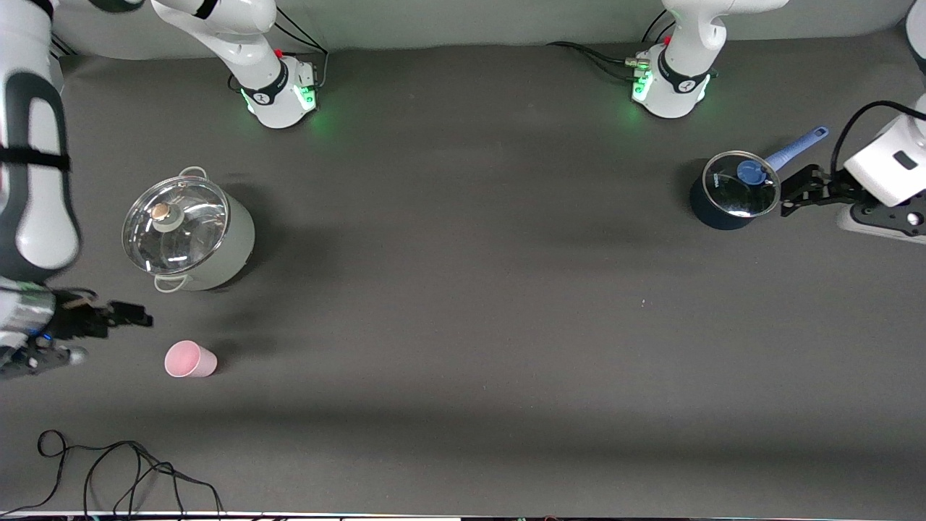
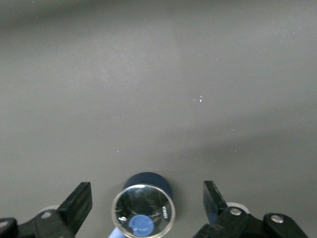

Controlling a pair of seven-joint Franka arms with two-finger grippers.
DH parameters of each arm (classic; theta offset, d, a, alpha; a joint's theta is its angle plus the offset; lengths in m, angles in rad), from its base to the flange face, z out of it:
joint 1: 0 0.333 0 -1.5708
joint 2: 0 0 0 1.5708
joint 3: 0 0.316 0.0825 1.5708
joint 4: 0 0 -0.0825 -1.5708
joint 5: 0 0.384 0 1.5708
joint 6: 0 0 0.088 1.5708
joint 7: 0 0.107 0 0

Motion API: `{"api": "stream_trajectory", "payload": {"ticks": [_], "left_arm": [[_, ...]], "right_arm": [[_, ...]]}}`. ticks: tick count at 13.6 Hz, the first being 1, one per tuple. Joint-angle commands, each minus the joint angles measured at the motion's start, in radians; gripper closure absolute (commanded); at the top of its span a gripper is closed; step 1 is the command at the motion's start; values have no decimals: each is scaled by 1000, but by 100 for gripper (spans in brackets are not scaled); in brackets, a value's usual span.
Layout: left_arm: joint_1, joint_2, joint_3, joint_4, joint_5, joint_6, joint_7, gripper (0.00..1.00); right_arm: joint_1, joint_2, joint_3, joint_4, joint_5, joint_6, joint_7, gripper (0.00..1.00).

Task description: Transfer pink cup from left to right arm

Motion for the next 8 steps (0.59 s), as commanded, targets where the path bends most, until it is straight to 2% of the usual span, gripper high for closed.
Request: {"api": "stream_trajectory", "payload": {"ticks": [1, 4, 8], "left_arm": [[-10, -9, -14, 5, 2, -16, -55, 0], [-10, 12, -16, 19, 0, -25, -60, 0], [-8, 28, -14, 20, -18, -19, -57, 0]], "right_arm": [[8, -113, -3, -26, -20, -105, 38, 1], [32, -220, -3, -69, -27, -159, 139, 1], [86, -297, -3, -132, -102, -153, 262, 0]]}}
